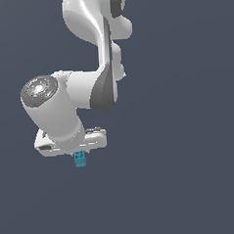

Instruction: Pick up the object and move it to a goal position.

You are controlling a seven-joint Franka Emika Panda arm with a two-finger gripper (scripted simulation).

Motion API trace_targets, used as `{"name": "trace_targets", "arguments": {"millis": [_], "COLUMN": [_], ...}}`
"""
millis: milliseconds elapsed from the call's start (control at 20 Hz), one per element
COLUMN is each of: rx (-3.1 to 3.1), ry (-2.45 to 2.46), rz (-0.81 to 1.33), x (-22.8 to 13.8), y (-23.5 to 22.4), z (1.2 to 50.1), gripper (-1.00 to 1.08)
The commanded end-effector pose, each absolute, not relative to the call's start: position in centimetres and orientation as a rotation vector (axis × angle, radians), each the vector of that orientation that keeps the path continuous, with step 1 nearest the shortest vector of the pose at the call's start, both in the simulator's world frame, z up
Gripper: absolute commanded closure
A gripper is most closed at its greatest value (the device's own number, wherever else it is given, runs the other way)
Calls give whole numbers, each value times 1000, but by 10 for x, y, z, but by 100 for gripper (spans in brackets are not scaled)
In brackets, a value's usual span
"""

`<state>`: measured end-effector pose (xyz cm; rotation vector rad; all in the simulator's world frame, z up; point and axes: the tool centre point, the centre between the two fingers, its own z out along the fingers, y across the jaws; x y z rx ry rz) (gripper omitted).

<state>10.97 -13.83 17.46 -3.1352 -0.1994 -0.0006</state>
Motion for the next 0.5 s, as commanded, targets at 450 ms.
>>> {"name": "trace_targets", "arguments": {"millis": [450], "rx": [-3135], "ry": [-201], "rz": [0], "x": [117], "y": [-156], "z": [202], "gripper": [108]}}
